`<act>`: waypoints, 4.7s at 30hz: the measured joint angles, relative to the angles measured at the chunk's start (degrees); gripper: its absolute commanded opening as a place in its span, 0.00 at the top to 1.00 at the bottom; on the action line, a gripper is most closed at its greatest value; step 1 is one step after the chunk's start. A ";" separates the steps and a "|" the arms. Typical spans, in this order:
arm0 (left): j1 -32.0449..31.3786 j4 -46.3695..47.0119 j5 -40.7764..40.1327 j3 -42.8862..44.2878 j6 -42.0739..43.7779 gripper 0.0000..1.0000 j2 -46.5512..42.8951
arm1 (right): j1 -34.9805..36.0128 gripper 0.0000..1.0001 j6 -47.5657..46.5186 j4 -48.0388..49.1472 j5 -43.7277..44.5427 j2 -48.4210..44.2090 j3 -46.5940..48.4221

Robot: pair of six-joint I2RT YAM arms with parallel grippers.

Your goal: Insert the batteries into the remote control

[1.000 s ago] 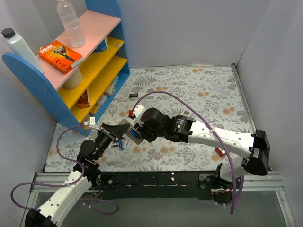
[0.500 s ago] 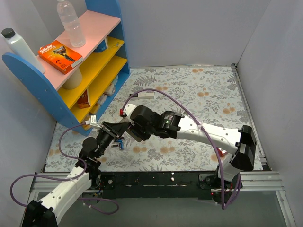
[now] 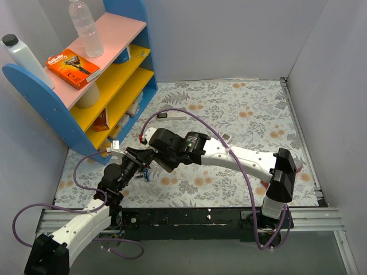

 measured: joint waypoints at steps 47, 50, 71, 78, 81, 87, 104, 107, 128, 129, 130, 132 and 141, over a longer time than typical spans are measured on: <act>-1.75 4.98 -0.68 -0.74 -0.52 1.00 2.38 | -2.36 0.35 1.99 -5.90 -5.40 4.90 7.52; -1.90 5.84 -0.37 -0.74 -1.11 1.00 2.34 | -2.40 0.28 2.19 -4.22 -5.33 4.42 6.54; -2.12 8.74 -0.22 -0.72 -2.03 1.00 -0.24 | -14.43 0.16 19.47 35.45 -22.18 -29.09 -35.78; -2.14 7.28 -0.33 -0.72 -2.03 1.00 -0.44 | -15.69 0.20 19.61 36.98 -19.78 -29.42 -39.85; -2.14 5.49 -0.46 -0.72 -2.03 1.00 -0.98 | -17.05 0.19 19.34 33.66 -15.54 -30.53 -41.90; -2.14 2.12 -0.42 -0.72 -2.01 1.00 -2.78 | -22.67 0.16 19.30 26.34 -9.29 -34.05 -46.99; -2.14 -2.40 1.51 -0.72 1.03 1.00 -2.38 | -28.35 0.23 15.15 14.95 -8.17 -26.03 -52.83; -2.14 -2.36 1.57 -0.72 1.05 1.00 -2.10 | -28.35 0.24 15.02 15.08 -10.58 -25.38 -54.03; -2.14 -2.34 2.23 -0.72 1.05 1.00 -2.86 | -25.22 0.25 16.52 27.69 -27.96 -15.08 -50.36; -2.14 -2.49 2.21 -0.72 1.05 1.00 -3.28 | -25.16 0.25 16.37 28.50 -27.98 -13.68 -49.18; -2.14 -2.73 2.19 -0.72 1.07 1.00 -3.72 | -25.11 0.25 16.00 29.53 -28.00 -12.22 -47.95; -2.14 -3.39 2.14 -0.72 1.18 1.00 -4.61 | -25.11 0.25 15.13 30.51 -28.02 -10.43 -46.34; -2.14 -5.03 1.88 -0.72 1.64 1.00 -5.97 | -25.11 0.26 4.24 28.89 -28.22 -11.63 -44.33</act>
